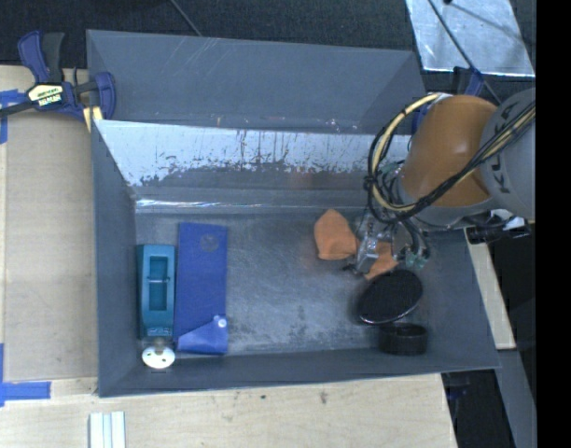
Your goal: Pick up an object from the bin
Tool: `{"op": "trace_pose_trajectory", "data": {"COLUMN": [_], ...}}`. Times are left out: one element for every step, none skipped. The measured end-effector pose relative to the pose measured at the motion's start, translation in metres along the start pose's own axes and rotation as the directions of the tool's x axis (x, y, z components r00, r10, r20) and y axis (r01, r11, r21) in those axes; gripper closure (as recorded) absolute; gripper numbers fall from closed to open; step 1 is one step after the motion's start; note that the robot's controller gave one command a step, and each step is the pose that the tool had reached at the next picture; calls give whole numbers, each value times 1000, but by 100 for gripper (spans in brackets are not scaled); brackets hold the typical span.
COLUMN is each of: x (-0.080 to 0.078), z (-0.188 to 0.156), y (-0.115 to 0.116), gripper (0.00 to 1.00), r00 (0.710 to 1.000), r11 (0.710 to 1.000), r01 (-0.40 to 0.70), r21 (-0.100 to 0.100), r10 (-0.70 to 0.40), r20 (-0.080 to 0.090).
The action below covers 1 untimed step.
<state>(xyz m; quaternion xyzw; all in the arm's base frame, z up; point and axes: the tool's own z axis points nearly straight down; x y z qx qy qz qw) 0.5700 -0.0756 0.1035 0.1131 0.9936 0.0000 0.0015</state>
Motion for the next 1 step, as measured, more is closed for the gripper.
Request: {"op": "trace_pose_trajectory", "data": {"x": [0], "z": [-10], "y": [0], "gripper": [100], "r00": [1000], "r11": [1000], "r01": [0], "r21": [0], "r10": [0], "r20": [2]}}
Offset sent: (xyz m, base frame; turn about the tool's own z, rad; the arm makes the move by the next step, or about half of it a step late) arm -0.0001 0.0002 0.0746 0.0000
